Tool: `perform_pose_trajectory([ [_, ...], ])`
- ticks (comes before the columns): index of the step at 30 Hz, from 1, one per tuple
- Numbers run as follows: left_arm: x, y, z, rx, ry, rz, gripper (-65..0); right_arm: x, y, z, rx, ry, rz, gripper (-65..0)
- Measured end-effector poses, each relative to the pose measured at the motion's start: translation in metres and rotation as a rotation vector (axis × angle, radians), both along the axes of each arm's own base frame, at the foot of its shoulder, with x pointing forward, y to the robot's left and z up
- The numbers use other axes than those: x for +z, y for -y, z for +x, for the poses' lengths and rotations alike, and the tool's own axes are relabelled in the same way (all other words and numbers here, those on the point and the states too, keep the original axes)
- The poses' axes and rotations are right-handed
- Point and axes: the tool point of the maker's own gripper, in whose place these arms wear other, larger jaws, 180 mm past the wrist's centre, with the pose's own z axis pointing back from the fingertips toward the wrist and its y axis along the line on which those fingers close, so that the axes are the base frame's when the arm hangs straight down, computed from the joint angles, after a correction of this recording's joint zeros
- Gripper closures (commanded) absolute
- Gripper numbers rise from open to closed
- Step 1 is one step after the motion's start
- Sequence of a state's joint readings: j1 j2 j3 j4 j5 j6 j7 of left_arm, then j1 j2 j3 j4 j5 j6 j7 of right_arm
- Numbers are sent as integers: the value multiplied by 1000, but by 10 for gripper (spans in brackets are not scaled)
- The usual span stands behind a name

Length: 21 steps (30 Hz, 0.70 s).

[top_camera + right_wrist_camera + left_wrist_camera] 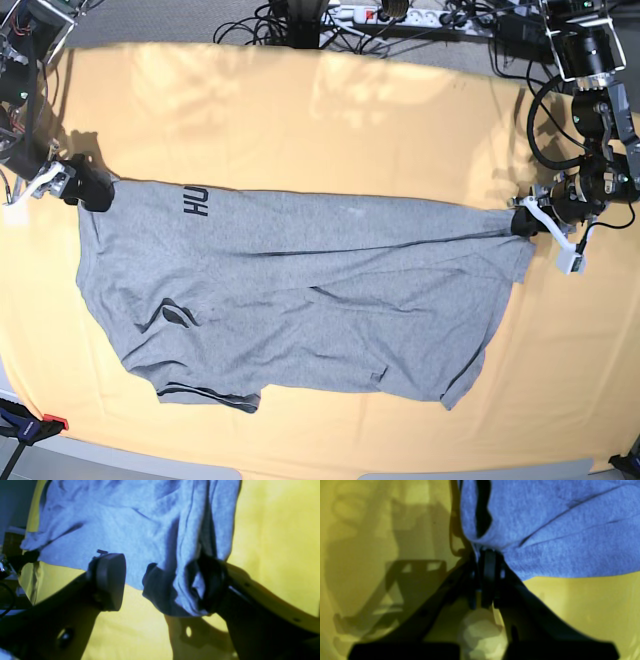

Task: Layout the t-shirt on the table in an organized manner, then fold the t-shirt properly
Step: 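Hold the shirt with both grippers and stretch it taut between them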

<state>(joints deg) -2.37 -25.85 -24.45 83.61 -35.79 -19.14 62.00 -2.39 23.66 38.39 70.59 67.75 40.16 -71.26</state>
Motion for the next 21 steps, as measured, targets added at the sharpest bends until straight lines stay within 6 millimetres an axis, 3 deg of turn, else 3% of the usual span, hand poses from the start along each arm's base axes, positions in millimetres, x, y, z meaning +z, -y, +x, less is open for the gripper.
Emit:
perform_pose_trajectory([
  [10,0,0,0,0,-1,0,0,-7,-21,3,-17,20,58,-475],
  [12,0,0,0,0,0,0,0,-7,-21,3,-17,20,59,-399],
  [17,0,0,0,0,0,1,0,-18,-19,-4,-2,-38,17,-5],
  [21,3,6,1,-3,11,-42,0,-19,-19,-5,-1,-38,19,0],
])
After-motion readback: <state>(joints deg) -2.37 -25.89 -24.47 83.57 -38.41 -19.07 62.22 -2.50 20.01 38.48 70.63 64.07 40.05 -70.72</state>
